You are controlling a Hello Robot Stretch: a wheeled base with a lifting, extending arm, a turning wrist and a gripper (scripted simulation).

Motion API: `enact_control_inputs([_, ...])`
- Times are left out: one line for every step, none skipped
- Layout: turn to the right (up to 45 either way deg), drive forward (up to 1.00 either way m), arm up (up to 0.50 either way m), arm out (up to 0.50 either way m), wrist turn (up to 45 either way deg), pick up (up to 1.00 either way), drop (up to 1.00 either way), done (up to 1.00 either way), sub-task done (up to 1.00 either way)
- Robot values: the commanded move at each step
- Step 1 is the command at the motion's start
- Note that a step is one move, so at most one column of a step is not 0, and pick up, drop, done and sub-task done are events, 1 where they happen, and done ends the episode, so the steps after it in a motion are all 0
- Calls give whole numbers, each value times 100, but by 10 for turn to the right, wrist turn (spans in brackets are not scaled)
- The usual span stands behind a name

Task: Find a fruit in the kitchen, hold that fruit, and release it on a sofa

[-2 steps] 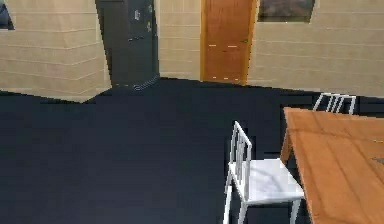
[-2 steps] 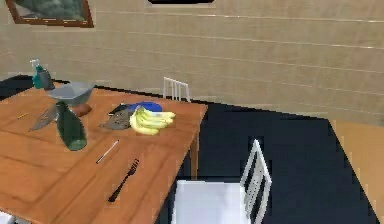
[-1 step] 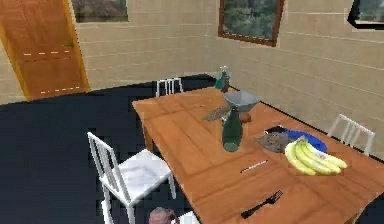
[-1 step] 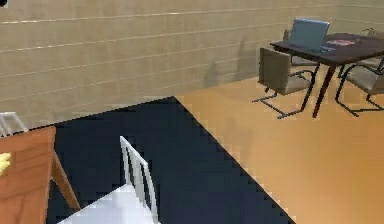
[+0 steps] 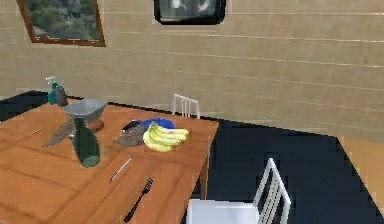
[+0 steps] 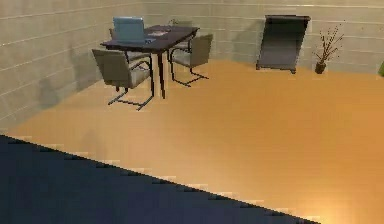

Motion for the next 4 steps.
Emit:
enact_control_inputs([330, 0, 0, 0, 0, 0, 0, 0, 0])
enact_control_inputs([0, 35, 0, 0, 0, 0, 0, 0, 0])
enact_control_inputs([-450, 0, 0, 0, 0, 0, 0, 0, 0])
enact_control_inputs([-450, 0, 0, 0, 0, 0, 0, 0, 0])
